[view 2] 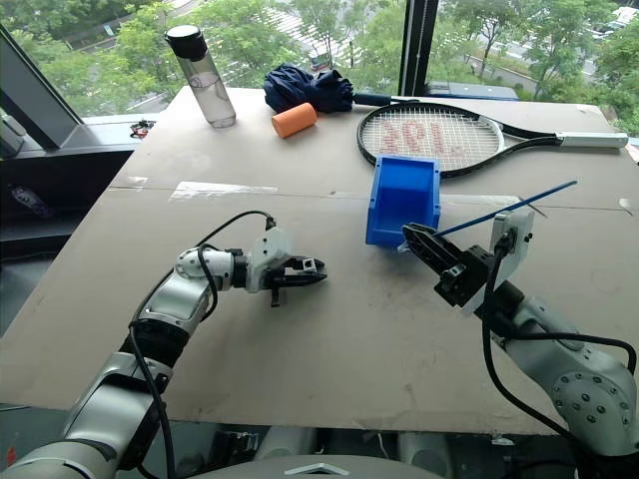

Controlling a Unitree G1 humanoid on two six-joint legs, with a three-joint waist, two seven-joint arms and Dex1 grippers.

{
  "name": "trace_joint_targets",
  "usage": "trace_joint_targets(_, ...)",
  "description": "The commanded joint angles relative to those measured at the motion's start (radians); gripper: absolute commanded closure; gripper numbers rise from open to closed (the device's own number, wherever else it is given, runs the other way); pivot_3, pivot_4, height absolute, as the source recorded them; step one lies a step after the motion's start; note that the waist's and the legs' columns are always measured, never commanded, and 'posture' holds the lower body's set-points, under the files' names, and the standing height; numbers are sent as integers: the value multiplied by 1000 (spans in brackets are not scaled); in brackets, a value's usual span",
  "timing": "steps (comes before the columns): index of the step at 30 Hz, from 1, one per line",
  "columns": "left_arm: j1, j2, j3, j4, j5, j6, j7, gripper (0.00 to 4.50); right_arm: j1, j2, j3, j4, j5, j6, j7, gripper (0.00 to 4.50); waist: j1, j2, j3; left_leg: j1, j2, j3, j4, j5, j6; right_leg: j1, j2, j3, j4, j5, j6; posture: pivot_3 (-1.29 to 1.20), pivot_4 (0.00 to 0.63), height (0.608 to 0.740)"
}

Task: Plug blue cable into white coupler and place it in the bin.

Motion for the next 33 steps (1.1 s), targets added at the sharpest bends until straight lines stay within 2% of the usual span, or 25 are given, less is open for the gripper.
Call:
trace_joint_targets(1, -56, -45, -40, 14, 6, -41, -68, 3897, -83, -35, 91, 28, -160, 14, 99, 4500, 1, 0, 0, 0, 0, 0, 0, 0, 0, 0, 0, 0, 0, 0, 1, 0, 150, 740)
trace_joint_targets(8, -198, -177, -126, 123, 58, -65, -131, 3897, -238, -62, 279, 193, -454, -25, 313, 4500, 1, 0, 0, -2, -2, -1, 3, 0, 0, 0, 0, -1, 0, 1, 1, 0, 150, 740)
trace_joint_targets(16, -272, -219, -157, 261, 109, -131, -183, 3897, -328, 20, 376, 359, -676, -93, 419, 4500, -20, 0, 0, -2, -1, -3, 3, 0, 0, 0, 1, -2, 1, 1, 2, 0, 150, 740)
trace_joint_targets(22, -290, -243, -147, 289, 123, -138, -190, 3897, -329, 32, 415, 403, -770, -72, 471, 4500, -20, 0, 0, -2, -1, -3, 3, 0, 0, 0, 1, -3, 1, 1, 2, 0, 150, 740)
trace_joint_targets(33, -298, -260, -136, 298, 127, -132, -188, 3897, -327, 26, 386, 373, -785, -19, 550, 4500, -17, 0, 0, -1, -1, -4, 3, 0, 0, 1, 1, -3, 1, 1, 2, 0, 150, 740)
